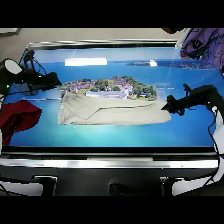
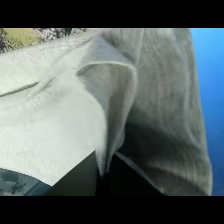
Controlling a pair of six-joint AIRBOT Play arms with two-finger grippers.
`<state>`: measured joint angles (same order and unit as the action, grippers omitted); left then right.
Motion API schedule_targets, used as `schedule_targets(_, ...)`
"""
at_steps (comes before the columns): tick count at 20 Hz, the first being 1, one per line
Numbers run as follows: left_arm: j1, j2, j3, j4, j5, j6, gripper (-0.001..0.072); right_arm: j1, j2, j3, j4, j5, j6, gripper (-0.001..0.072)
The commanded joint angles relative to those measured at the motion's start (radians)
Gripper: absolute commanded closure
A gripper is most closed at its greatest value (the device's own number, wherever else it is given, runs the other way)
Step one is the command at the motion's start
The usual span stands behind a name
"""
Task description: Fold the clothes and pants, and hang the long-sleeved shirts on hangers.
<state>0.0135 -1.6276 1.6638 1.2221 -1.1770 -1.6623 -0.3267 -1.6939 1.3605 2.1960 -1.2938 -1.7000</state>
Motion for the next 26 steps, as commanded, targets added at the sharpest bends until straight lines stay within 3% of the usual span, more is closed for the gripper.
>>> schedule_targets(1, -0.085, -0.021, 0.001, 0.000, 0.011, -0.019, 0.0457, 0.006, 0.097, 0.001, -0.089, 0.013, 0.067, 0.0674)
schedule_targets(3, -0.150, -0.046, 0.001, -0.001, 0.023, -0.024, 0.0470, 0.006, 0.121, 0.001, -0.135, -0.015, 0.094, 0.0663)
schedule_targets(4, -0.178, -0.059, 0.001, -0.001, 0.023, -0.027, 0.0466, 0.006, 0.120, 0.001, -0.151, -0.030, 0.106, 0.0556)
schedule_targets(5, -0.202, -0.069, 0.001, 0.002, 0.023, -0.035, 0.0439, 0.006, 0.119, 0.001, -0.172, -0.037, 0.119, 0.0399)
schedule_targets(7, -0.225, -0.079, 0.001, 0.003, 0.023, -0.058, 0.0433, 0.005, 0.119, 0.001, -0.223, -0.026, 0.119, 0.0224)
schedule_targets(11, -0.206, -0.071, 0.001, 0.002, 0.014, -0.068, 0.0433, -0.019, 0.097, 0.001, -0.249, 0.015, 0.105, 0.0077)
schedule_targets(16, -0.143, -0.060, 0.001, 0.002, -0.032, -0.071, 0.0433, -0.167, 0.008, 0.001, -0.059, -0.016, -0.008, 0.0052)
schedule_targets(20, -0.118, -0.056, 0.001, 0.002, -0.050, -0.076, 0.0433, -0.173, -0.080, 0.001, 0.082, -0.016, -0.102, 0.0052)
schedule_targets(25, -0.117, -0.056, 0.001, 0.002, -0.045, -0.095, 0.0433, -0.112, -0.151, 0.000, 0.087, 0.000, -0.118, 0.0055)
schedule_targets(26, -0.117, -0.056, 0.001, 0.002, -0.042, -0.103, 0.0433, -0.091, -0.154, 0.000, 0.078, 0.015, -0.118, 0.0088)
